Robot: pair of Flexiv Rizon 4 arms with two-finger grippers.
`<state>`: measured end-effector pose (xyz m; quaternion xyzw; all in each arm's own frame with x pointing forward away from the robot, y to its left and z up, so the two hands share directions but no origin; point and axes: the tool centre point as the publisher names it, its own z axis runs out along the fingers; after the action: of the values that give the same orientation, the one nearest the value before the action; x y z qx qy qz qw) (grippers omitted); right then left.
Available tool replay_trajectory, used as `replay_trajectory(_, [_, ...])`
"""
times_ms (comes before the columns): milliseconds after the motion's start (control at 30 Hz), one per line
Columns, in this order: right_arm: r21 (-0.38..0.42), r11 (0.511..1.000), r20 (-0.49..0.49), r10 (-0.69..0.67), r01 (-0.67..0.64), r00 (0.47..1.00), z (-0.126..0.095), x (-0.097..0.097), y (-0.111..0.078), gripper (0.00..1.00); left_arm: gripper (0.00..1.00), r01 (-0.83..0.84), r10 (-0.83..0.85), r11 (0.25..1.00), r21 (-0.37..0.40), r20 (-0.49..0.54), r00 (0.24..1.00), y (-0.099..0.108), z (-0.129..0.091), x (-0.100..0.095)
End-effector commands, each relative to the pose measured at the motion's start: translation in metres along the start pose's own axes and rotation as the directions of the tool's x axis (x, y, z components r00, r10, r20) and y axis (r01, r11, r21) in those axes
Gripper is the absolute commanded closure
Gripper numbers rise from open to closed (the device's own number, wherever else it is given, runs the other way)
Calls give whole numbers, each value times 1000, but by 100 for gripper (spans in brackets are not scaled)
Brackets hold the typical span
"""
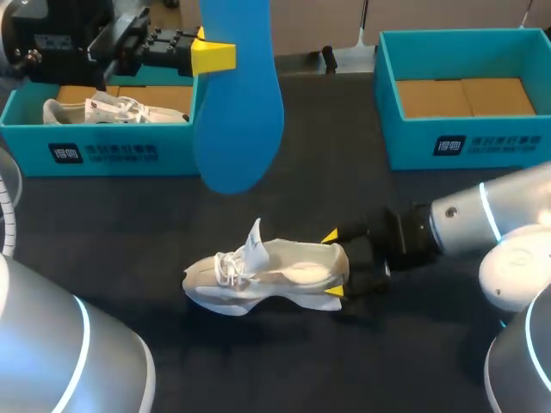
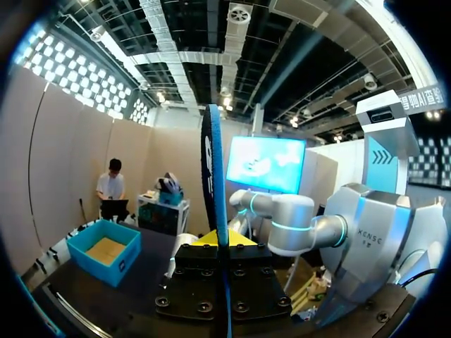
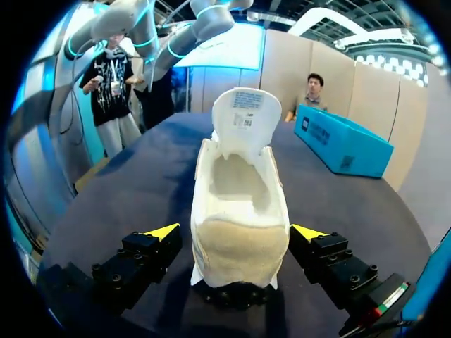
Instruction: Take the shoe out of the shoebox, open the shoe tongue, remove and reinsert the insole, then place the shoe into the shoebox
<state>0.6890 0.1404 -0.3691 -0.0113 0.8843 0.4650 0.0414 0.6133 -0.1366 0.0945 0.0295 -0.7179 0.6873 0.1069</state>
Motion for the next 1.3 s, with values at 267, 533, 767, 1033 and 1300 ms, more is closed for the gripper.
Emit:
replay_trajectory(267, [499,864,-27,85,-60,996,-22,-2,29,0,100,0,0,1000,-3,-2,1000,-1,0,-1])
replay_trajectory(533, [635,769,-4,92,-69,996,-25,-2,35,0,100,0,0,1000,-3,-2,1000,-1,0,-1])
replay_trajectory(767, [696,715,-1,83,-59,997,-21,-5,44,0,100,0,0,1000,-3,-2,1000,-1,0,-1])
replay_trajectory(1033, [782,621,4,85,-56,996,-20,-9,53,0,100,0,0,1000,-3,-2,1000,-1,0,-1])
replay_trajectory(1300, [820,569,7,86,-55,996,-20,-10,54,0,100,0,0,1000,-3,-2,1000,-1,0,-1])
